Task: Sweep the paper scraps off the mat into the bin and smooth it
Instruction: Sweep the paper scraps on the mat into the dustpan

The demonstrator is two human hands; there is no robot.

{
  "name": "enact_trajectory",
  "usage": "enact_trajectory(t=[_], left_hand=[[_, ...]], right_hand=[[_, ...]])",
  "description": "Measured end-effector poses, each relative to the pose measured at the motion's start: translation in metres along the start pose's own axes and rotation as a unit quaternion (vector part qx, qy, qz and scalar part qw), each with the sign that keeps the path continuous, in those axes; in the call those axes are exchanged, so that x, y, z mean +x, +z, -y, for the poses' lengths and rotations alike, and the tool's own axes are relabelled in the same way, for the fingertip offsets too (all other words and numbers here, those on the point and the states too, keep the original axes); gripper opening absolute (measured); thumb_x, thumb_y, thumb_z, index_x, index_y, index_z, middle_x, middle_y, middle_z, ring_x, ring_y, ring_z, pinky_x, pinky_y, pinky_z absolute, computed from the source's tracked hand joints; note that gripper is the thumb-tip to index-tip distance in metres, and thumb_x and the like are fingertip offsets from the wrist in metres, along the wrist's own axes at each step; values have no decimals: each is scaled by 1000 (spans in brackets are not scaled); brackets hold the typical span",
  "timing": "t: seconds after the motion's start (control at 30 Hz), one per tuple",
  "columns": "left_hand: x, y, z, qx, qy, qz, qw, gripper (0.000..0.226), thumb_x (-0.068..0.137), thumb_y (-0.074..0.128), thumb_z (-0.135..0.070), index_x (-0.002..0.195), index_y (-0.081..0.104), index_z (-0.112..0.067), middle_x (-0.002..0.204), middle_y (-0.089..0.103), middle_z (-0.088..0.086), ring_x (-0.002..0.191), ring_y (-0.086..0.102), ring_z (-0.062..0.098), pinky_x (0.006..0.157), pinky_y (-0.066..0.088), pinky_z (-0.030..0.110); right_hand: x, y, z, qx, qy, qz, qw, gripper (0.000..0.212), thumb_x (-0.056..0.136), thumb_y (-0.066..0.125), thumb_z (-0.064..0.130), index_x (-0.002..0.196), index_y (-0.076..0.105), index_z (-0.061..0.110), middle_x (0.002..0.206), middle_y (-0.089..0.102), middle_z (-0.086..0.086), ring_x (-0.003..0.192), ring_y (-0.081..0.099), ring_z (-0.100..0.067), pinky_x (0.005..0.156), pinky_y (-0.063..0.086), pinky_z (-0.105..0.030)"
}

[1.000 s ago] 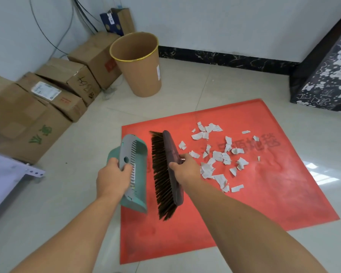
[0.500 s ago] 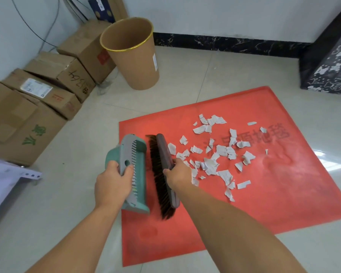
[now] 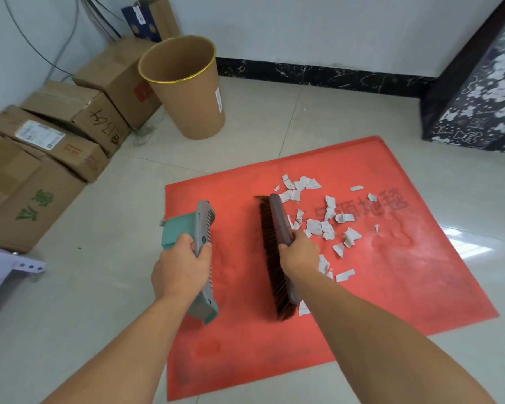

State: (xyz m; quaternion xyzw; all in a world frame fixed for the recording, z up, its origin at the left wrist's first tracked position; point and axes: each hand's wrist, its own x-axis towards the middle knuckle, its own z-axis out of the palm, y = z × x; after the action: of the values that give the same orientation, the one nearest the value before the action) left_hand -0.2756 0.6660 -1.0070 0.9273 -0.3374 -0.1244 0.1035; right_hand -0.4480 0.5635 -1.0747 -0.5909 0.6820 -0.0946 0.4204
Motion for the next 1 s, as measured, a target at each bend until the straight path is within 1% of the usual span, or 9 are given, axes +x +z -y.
enact_trajectory(t=[0.13, 0.23, 0.4, 0.5, 0.6, 0.67, 0.8, 0.9, 1.0], left_hand=[[-3, 2, -4, 0, 5, 0, 1000, 43, 89, 52, -53, 70, 36, -17, 70, 55, 5, 70, 55, 33, 60, 40, 33], [-4, 3, -4, -7, 7, -1, 1000, 44, 89, 52, -53, 70, 36, -17, 70, 55, 5, 70, 55, 33, 61, 40, 34], [-1, 2, 8, -10, 12, -12, 1000, 43, 89, 53, -51, 69, 35, -17, 66, 55, 5, 66, 54, 33, 58, 41, 35], [2, 1, 8, -12, 11, -16, 1000, 43, 88, 54, -51, 69, 36, -16, 63, 54, 4, 65, 53, 33, 57, 39, 35], [3, 1, 1, -6, 16, -12, 1000, 44, 87, 52, -53, 70, 37, -16, 65, 56, 4, 66, 55, 33, 59, 44, 35], [4, 1, -5, -2, 18, -7, 1000, 43, 88, 52, -52, 71, 37, -16, 65, 54, 2, 66, 55, 32, 58, 41, 34], [3, 1, -17, 8, 27, -2, 1000, 41, 89, 52, -50, 72, 38, -15, 63, 49, 0, 67, 51, 31, 60, 37, 33], [4, -1, -21, 8, 40, -10, 999, 39, 90, 53, -48, 73, 40, -15, 68, 53, 5, 69, 52, 33, 61, 40, 34], [14, -5, -25, -4, 65, -25, 998, 40, 89, 54, -49, 71, 38, -16, 73, 60, 12, 71, 57, 36, 62, 43, 37]], right_hand=[[-3, -9, -3, 6, -39, 16, 999, 27, 89, 59, 21, 113, 58, 10, 90, 59, -4, 82, 53, -23, 69, 39, -28], [-8, 1, 4, 9, -65, 46, 997, 31, 88, 61, 23, 117, 59, 11, 90, 58, -2, 84, 52, -21, 72, 39, -26], [-15, 37, 21, 3, -82, 94, 992, 30, 86, 62, 30, 112, 59, 16, 96, 58, -6, 93, 58, -26, 78, 45, -32], [-18, 52, 23, -1, -65, 86, 994, 28, 87, 60, 25, 112, 59, 12, 97, 64, -11, 93, 61, -31, 79, 49, -35], [-15, 49, 20, -6, -49, 70, 996, 28, 90, 57, 21, 115, 56, 9, 94, 55, -7, 92, 58, -29, 77, 45, -31], [-8, 40, 13, -16, -41, 54, 998, 26, 91, 55, 19, 115, 55, 8, 94, 51, -5, 87, 53, -26, 73, 41, -29], [6, 14, -1, -20, -11, 1, 1000, 25, 91, 54, 18, 113, 54, 6, 100, 61, -12, 86, 55, -28, 69, 39, -28], [14, -1, -8, -12, 2, -12, 1000, 25, 90, 55, 16, 112, 55, 4, 104, 64, -15, 95, 59, -32, 70, 38, -28], [18, -11, -5, -30, -27, 12, 999, 27, 87, 57, 21, 110, 58, 7, 96, 64, -11, 88, 58, -29, 70, 42, -28]])
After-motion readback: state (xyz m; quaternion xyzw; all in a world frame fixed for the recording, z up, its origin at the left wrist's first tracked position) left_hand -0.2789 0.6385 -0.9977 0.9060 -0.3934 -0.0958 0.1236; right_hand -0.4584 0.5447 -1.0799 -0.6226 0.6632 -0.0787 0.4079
